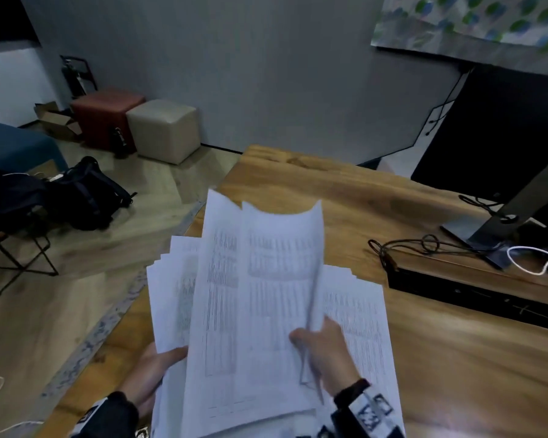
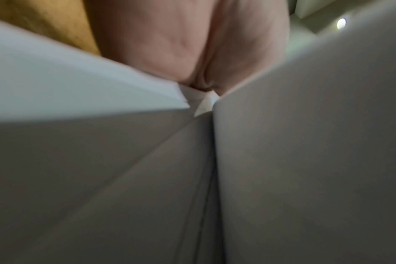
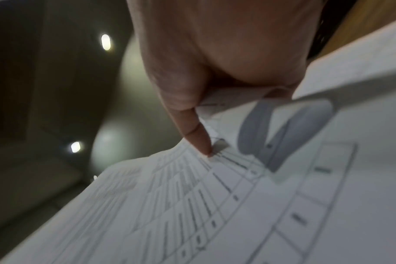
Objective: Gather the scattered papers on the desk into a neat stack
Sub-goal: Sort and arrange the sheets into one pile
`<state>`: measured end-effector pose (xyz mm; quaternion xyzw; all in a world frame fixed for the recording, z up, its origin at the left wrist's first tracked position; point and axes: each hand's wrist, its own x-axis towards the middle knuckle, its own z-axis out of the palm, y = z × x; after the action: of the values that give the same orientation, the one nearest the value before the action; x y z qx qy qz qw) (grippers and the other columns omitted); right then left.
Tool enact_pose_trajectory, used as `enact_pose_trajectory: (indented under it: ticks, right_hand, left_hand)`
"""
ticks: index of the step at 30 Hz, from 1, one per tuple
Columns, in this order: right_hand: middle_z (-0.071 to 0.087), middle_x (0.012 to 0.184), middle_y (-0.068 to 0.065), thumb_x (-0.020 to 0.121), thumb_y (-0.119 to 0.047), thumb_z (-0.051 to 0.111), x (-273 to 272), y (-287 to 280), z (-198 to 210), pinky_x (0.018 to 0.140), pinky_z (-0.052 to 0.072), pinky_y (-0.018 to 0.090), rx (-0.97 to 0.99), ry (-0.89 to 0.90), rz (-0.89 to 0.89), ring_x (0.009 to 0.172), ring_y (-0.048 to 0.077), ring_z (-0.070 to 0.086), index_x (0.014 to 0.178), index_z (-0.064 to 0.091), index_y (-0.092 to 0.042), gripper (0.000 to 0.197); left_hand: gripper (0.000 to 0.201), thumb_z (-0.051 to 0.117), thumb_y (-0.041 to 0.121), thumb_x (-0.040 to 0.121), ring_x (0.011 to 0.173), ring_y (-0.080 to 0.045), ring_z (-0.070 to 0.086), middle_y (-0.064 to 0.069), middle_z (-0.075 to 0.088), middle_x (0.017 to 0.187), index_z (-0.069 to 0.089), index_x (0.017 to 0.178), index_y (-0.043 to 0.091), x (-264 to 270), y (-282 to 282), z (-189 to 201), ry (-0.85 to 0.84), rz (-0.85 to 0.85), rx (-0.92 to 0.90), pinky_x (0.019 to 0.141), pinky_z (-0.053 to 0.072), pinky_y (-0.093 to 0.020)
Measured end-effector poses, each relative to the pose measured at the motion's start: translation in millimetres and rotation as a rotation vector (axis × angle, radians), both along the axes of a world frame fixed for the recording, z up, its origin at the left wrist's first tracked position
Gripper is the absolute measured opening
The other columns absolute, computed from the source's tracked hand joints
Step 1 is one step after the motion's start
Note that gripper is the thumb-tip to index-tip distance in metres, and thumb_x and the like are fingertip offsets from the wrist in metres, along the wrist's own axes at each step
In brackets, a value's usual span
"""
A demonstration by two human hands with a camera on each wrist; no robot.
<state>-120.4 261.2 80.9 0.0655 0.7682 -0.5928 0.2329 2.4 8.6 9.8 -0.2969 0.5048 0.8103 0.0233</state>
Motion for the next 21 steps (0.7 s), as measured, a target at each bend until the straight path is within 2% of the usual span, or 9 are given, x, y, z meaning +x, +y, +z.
enact_pose_trajectory:
  ticks: [3,5,8,11,14,15,17,19,21]
  right_hand:
    - [0.068,0.117,0.007,0.086,0.0,0.055,17,-19,-21,0.056,0.051,0.018,0.162,-0.05,0.092,0.082,0.017,0.062,0.12,0.055,-0.005,0.034]
    - [0.062,0.123,-0.001,0.089,-0.007,0.056,26,-22,-33,0.054,0.054,0.017,0.269,-0.07,0.203,0.08,0.01,0.056,0.135,0.042,-0.013,0.049]
    - [0.067,0.096,-0.011,0.081,-0.01,0.054,35,-21,-48,0.077,0.061,0.03,0.377,0.008,0.371,0.08,0.008,0.066,0.119,0.054,-0.019,0.039]
    - [0.07,0.103,-0.009,0.081,-0.022,0.059,38,-21,-52,0.084,0.059,0.03,0.464,0.089,0.549,0.093,0.011,0.068,0.111,0.063,-0.022,0.03]
    - [0.06,0.102,-0.01,0.087,-0.052,0.059,27,-11,-51,0.076,0.052,0.019,0.421,0.071,0.631,0.089,0.005,0.06,0.092,0.063,-0.036,0.017]
    - [0.056,0.107,-0.007,0.091,-0.054,0.054,20,-4,-53,0.08,0.05,0.022,0.452,0.095,0.584,0.094,0.007,0.058,0.085,0.06,-0.04,0.016]
    - [0.049,0.128,0.004,0.096,-0.049,0.048,-1,19,-64,0.097,0.047,0.034,0.697,0.163,0.321,0.119,0.02,0.05,0.108,0.062,-0.037,0.022]
    - [0.04,0.142,0.012,0.092,-0.051,0.051,-22,50,-71,0.104,0.043,0.045,0.977,0.128,-0.01,0.131,0.031,0.04,0.137,0.048,-0.018,0.056]
    - [0.027,0.152,0.021,0.083,-0.058,0.06,-37,78,-78,0.11,0.036,0.054,1.054,-0.044,-0.182,0.14,0.039,0.028,0.15,0.024,-0.01,0.09]
  left_hand:
    - [0.096,0.098,0.021,0.035,0.101,-0.044,0.071,-0.023,0.073,0.115,0.064,0.123,0.002,2,-3,-3,-0.022,0.014,0.001,0.083,0.057,-0.054]
    - [0.084,0.093,0.016,0.045,0.1,-0.044,0.072,-0.023,0.073,0.114,0.064,0.123,0.002,4,-5,-4,-0.034,0.017,0.005,0.081,0.057,-0.052]
    - [0.059,0.071,0.026,0.073,0.104,-0.044,0.068,-0.026,0.071,0.119,0.063,0.126,0.0,5,-10,-10,-0.092,0.086,0.073,0.088,0.052,-0.05]
    - [0.056,0.048,0.056,0.092,0.106,-0.043,0.064,-0.025,0.071,0.116,0.069,0.12,0.011,6,-15,-10,-0.163,0.12,0.207,0.083,0.052,-0.049]
    - [0.054,0.078,0.04,0.079,0.106,-0.039,0.07,-0.019,0.074,0.116,0.068,0.121,0.009,3,-12,-16,-0.156,0.063,0.053,0.09,0.054,-0.052]
    - [0.061,0.088,0.028,0.066,0.103,-0.038,0.072,-0.017,0.075,0.114,0.068,0.12,0.007,2,-11,-22,-0.176,0.054,-0.052,0.091,0.054,-0.052]
    - [0.059,0.088,0.008,0.063,0.097,-0.037,0.072,-0.018,0.076,0.109,0.068,0.119,0.001,1,-11,-29,-0.231,0.05,-0.216,0.088,0.055,-0.049]
    - [0.044,0.078,-0.005,0.077,0.096,-0.035,0.071,-0.018,0.075,0.108,0.066,0.119,-0.002,1,-11,-32,-0.258,0.051,-0.281,0.086,0.055,-0.047]
    - [0.037,0.071,-0.007,0.083,0.098,-0.035,0.07,-0.017,0.074,0.11,0.066,0.119,-0.001,1,-12,-32,-0.255,0.047,-0.312,0.087,0.055,-0.047]
